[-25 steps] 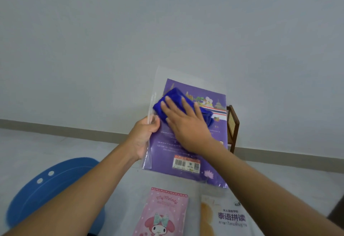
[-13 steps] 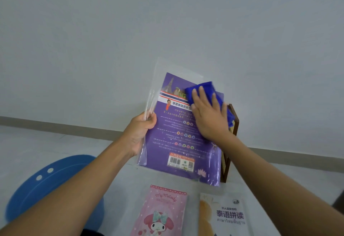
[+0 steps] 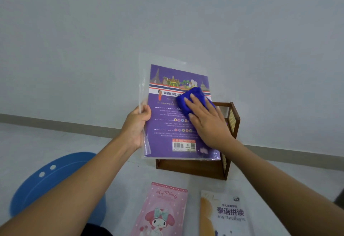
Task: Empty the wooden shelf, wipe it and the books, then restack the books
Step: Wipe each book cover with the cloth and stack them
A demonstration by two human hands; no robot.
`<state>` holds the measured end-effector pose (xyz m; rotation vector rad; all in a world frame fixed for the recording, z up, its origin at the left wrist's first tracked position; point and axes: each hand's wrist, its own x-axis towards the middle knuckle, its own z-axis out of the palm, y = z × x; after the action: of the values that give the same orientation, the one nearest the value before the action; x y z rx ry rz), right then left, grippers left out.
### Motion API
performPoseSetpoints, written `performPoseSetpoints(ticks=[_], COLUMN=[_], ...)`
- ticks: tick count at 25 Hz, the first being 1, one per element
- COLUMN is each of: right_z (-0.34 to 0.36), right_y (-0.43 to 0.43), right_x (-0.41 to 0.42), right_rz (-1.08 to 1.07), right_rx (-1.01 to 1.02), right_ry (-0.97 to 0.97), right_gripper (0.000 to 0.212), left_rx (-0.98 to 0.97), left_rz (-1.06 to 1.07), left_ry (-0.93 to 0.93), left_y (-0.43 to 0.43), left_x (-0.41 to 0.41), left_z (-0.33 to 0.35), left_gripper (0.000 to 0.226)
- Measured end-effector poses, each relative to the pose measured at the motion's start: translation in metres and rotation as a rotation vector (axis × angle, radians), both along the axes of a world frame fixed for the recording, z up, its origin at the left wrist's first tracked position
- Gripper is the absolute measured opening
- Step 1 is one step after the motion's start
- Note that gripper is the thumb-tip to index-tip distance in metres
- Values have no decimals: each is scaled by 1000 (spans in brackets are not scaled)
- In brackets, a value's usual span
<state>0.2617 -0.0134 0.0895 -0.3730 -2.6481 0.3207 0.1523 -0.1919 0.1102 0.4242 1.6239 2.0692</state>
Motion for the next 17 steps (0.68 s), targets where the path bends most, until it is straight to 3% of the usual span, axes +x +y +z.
performPoseSetpoints(ticks=[3, 8, 12, 17], right_z=[0, -9, -29, -47], right_y=[-16, -90, -105, -54], right_x=[1, 6, 10, 13], right_rz=[-66, 88, 169, 118], right_rx=[-99, 93, 226, 28], right_ry=[-21, -72, -71, -14], right_gripper=[52, 53, 56, 50], left_rx=[15, 168, 154, 91], left_rz=[-20, 56, 78, 129], left_ry=[5, -49, -71, -22], left_y=[3, 9, 1, -8], left_x=[3, 0, -2, -11], left_z=[0, 1, -1, -1], left_gripper=[22, 14, 18, 20])
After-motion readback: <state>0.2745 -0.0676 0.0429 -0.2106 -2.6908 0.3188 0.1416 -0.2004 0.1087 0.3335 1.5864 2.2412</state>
